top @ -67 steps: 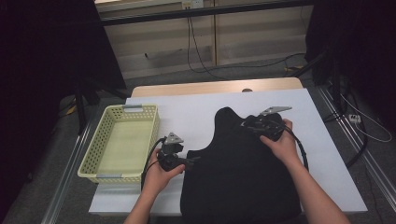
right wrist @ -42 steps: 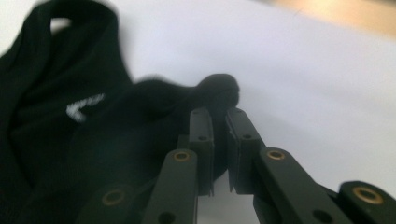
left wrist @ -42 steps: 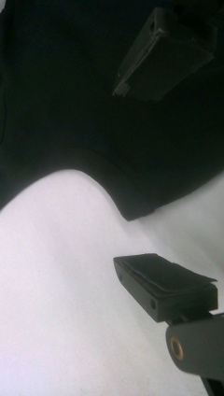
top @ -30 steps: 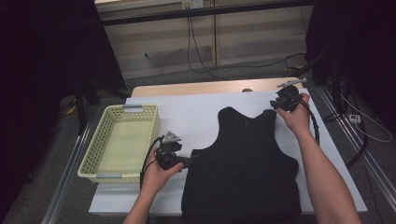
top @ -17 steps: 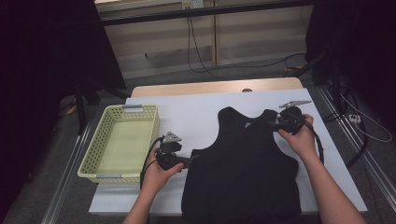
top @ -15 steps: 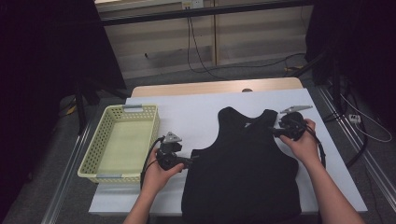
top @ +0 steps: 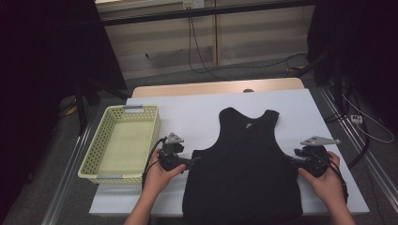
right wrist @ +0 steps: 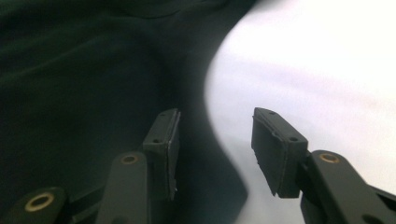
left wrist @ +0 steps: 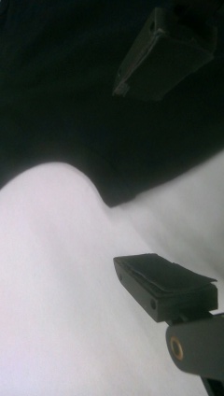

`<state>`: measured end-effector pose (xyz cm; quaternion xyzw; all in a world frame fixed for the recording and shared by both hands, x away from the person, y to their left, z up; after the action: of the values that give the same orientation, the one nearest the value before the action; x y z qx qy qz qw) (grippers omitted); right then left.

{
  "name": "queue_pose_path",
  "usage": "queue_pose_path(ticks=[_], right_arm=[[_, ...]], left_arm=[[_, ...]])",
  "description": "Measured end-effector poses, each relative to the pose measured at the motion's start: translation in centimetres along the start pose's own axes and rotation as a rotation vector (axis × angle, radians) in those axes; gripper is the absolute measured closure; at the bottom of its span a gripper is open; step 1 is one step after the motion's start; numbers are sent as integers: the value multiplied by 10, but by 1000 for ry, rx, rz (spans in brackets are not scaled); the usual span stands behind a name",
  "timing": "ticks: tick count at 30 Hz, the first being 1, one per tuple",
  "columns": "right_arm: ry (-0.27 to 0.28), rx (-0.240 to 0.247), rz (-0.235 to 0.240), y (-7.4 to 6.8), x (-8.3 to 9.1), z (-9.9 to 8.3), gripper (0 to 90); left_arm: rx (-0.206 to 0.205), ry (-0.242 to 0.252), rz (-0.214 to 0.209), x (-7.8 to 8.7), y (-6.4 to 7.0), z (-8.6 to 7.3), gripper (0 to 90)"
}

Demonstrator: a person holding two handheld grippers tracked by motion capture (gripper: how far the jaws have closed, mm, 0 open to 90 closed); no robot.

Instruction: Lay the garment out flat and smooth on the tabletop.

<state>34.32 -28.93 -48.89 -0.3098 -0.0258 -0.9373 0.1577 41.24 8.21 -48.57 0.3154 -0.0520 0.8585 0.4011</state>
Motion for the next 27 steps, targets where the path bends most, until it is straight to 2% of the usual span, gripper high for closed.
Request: queue_pose_path(ticks=[3,5,9,11,14,16,17,19,20,22,24,25,26,27], right_arm=[[-4,-9,8,-2,11,-9,566],[9,-21,14,-4,18,-14,612],[-4,-34,11,-3,14,-22,616],[0,-36,12,-2,9,-19,689],[-3,-17,12,1,7,-19,863],[4,-41,39,3,8,-19,900],[7,-43,44,5,9,-19,900],[19,-26,19,11,16,-17,900],[51,-29,18,15,22,-14,900],[76,-31,-1,22,32,-12,900],[75,-53,12,25,36,-17,890],[74,-68,6,26,36,-20,837],[71,-65,-16,27,34,-22,772],[59,-56,-26,26,32,-22,750]], left_arm=[[-11,-2,7,-2,0,0,160],[-4,-1,-1,-2,0,1,159],[-20,-4,-5,-2,2,2,159],[-21,0,0,-2,1,3,159],[-19,-2,4,-2,0,2,159],[-14,-5,4,-2,-2,2,159],[-13,-4,4,-2,-2,2,159],[-19,-2,3,-2,-1,2,160],[-17,2,4,-2,-1,3,159],[-17,4,0,-2,0,3,159],[-15,0,-4,-3,1,3,159],[-19,-2,-2,-4,1,3,160],[-21,-4,0,-4,1,3,159],[-23,-10,-4,-5,1,3,160]])
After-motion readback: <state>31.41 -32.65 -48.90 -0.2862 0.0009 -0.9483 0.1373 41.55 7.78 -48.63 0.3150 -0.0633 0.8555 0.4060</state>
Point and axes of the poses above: each handheld gripper's, and its own axes: x roughly backward along the jaws, z roughly out of its top, y roughly to its right, the point moved 7 cm from there along -x, roughly forward along the jaws, and after that the axes turned 8 degrees about y, right-handed, at the moved point
